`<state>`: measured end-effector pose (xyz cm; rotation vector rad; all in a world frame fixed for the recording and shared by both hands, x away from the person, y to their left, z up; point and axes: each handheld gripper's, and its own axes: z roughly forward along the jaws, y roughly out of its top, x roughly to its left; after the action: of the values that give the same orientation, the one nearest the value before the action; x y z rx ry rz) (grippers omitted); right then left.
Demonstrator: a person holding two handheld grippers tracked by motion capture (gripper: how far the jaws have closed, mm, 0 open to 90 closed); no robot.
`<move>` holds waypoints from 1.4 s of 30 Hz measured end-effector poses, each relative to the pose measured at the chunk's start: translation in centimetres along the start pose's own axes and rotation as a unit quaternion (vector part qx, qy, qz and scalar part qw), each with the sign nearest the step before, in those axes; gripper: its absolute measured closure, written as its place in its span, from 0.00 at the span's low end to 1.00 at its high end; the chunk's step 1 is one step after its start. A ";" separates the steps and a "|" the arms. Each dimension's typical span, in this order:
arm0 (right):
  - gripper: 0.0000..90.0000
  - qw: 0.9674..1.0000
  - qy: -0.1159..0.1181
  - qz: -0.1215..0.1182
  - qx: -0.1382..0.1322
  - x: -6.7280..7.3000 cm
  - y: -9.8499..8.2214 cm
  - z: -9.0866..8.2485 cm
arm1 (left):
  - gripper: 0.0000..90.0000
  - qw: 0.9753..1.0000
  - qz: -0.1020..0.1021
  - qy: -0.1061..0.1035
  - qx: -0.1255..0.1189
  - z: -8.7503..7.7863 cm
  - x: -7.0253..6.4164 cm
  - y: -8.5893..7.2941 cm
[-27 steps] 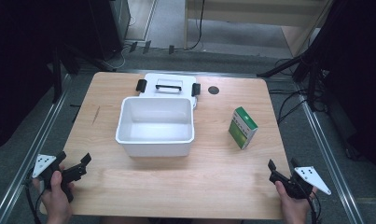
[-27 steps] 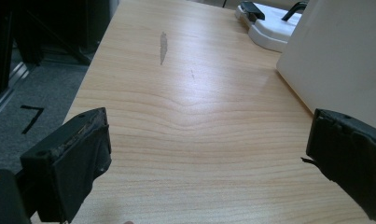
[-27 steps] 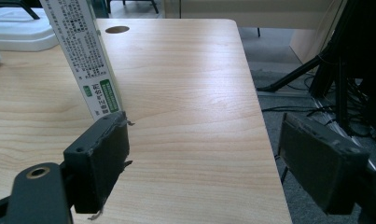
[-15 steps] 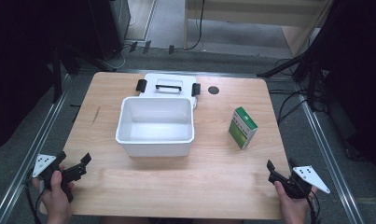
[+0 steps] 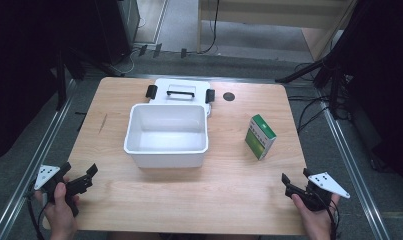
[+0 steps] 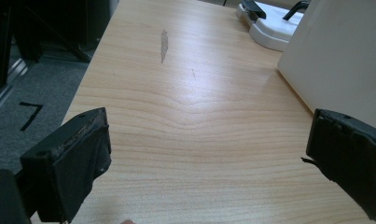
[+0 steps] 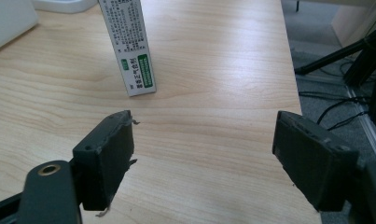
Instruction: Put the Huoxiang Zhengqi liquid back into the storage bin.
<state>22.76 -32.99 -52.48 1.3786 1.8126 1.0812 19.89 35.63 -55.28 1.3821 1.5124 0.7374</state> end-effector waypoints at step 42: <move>0.15 0.936 0.033 -0.117 0.332 5.4 13.4 5.6 | 0.00 1.000 -0.002 0.005 -0.005 0.0 0.0 0.0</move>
<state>32.24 -24.77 -43.38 1.4321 2.4497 0.3948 19.90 35.59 -55.28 1.3696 1.5171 0.7485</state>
